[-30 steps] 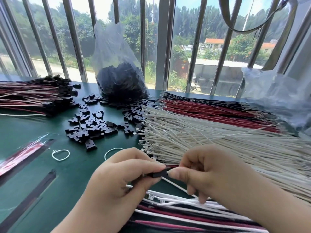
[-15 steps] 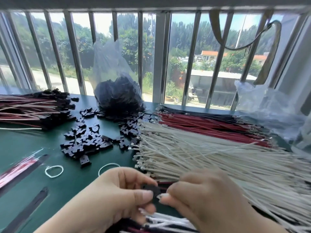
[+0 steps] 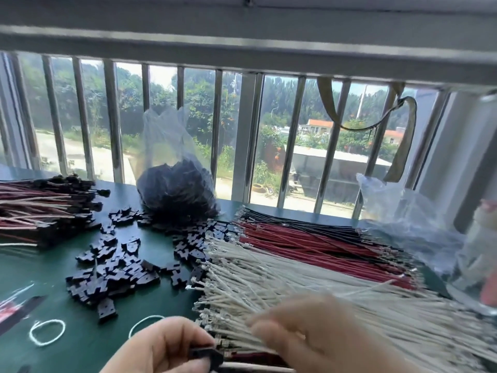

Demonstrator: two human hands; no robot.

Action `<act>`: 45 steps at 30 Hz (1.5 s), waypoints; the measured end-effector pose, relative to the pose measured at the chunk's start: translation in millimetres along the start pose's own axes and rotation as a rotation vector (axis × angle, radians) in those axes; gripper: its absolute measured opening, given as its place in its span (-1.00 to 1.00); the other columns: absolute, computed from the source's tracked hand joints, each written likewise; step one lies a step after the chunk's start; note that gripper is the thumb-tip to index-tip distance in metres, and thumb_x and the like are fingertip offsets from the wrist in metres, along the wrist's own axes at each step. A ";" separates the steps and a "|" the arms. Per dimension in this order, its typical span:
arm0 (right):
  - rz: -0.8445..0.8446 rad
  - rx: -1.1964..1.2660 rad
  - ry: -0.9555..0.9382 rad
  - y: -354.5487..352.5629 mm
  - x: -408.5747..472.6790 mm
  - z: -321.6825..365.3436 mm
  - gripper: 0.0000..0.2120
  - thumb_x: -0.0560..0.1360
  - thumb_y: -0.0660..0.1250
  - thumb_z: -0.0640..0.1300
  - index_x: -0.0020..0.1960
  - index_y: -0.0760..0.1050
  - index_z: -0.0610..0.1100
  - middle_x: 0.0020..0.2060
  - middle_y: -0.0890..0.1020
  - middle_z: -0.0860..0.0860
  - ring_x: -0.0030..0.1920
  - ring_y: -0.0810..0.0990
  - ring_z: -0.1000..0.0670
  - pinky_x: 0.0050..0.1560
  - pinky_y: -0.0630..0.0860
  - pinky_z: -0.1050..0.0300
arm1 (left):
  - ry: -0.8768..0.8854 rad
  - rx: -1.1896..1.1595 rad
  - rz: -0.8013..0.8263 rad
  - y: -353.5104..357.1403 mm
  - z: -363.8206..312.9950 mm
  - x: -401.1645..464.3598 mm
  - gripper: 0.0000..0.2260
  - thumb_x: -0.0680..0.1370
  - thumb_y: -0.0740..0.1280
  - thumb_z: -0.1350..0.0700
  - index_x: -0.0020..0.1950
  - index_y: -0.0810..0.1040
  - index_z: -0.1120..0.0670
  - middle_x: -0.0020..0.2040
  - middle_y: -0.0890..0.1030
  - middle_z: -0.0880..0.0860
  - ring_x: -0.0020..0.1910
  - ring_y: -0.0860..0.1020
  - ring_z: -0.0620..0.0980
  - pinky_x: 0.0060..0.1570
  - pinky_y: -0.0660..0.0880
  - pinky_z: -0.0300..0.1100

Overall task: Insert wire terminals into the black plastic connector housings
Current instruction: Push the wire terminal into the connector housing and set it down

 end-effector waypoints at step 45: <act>-0.214 0.193 -0.002 23.0 34.2 56.5 -0.73 0.45 0.42 -0.13 -0.22 0.58 0.27 -0.20 0.61 0.31 -0.17 0.56 0.23 -0.16 0.43 0.40 | 0.123 -0.132 -0.439 -42.2 8.1 -30.0 -0.96 0.49 0.37 0.23 -0.10 0.60 0.13 -0.44 0.58 0.16 -0.61 0.35 0.00 -0.61 0.27 -0.31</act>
Point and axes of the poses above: each hand's wrist, its own x-axis towards the middle knuckle, its own y-axis out of the palm, z = x × y, the point moved 3 cm from there along x, towards the middle knuckle
